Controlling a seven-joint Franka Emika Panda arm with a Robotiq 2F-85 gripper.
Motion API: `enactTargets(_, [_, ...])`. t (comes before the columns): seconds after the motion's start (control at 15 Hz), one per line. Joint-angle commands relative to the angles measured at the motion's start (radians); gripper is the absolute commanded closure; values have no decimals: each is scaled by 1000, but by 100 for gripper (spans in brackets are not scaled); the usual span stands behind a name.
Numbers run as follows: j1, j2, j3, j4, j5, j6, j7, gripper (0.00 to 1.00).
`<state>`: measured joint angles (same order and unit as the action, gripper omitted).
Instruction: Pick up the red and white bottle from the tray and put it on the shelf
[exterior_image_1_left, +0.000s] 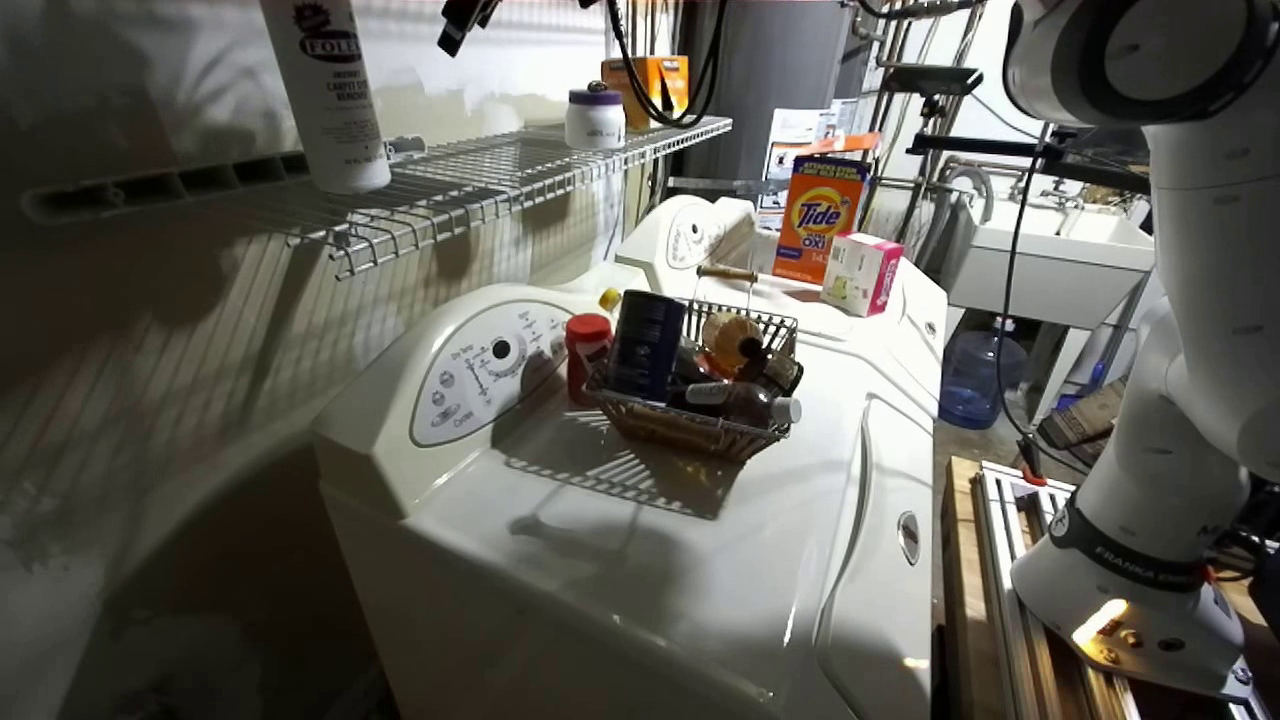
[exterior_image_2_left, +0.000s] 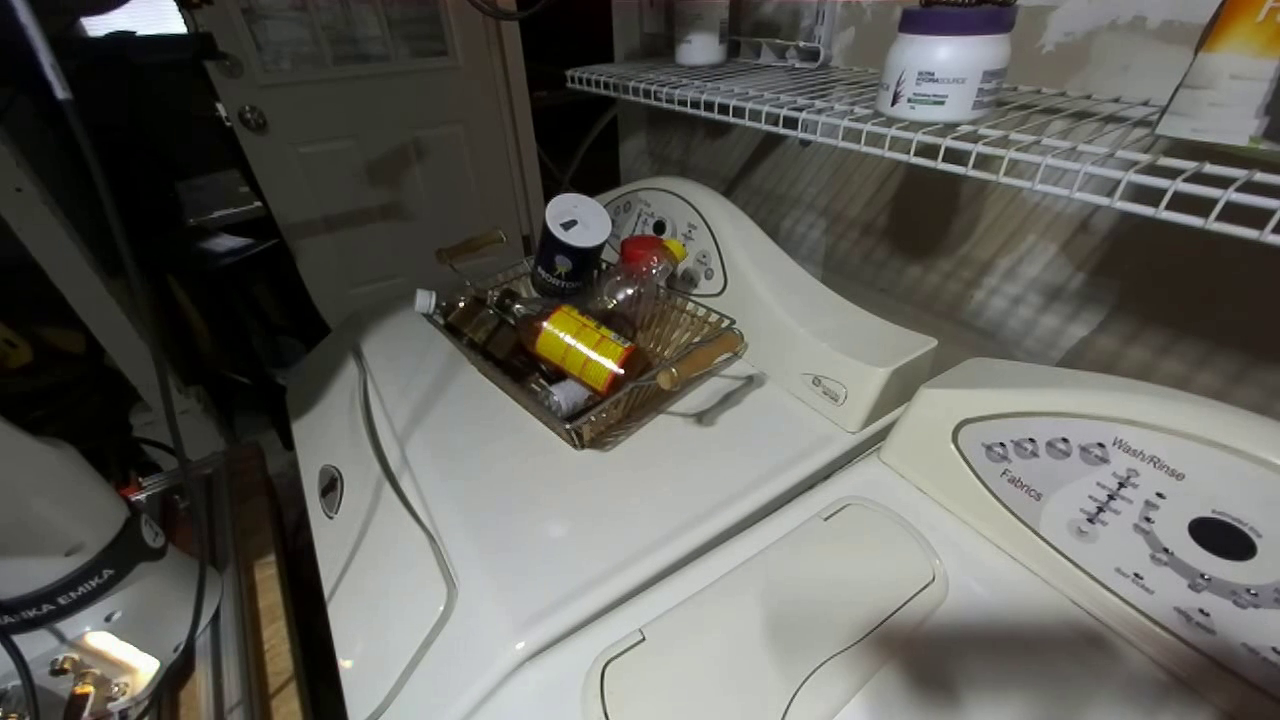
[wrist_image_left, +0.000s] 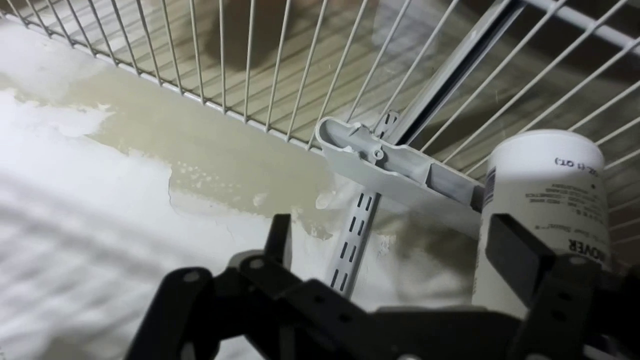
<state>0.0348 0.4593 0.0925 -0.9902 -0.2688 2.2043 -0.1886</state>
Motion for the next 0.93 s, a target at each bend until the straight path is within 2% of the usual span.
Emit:
enactTargets(0.0, [9,-73,-3,-28,-4,-166,-5,0])
enactTargets(0.2, [2,-144,16,-78,29,-355,-39,0])
enactTargets(0.4, [-9,-202,47,-120,112,-497,-69,0])
enactTargets(0.6, [1,-243,54,-174,131,-622,-69,0])
enactTargets(0.73, [3,-263,56,-230,120,-676,-67,0])
enactTargets(0.87, [-1,-269,58,-282,129,-679,-75,0])
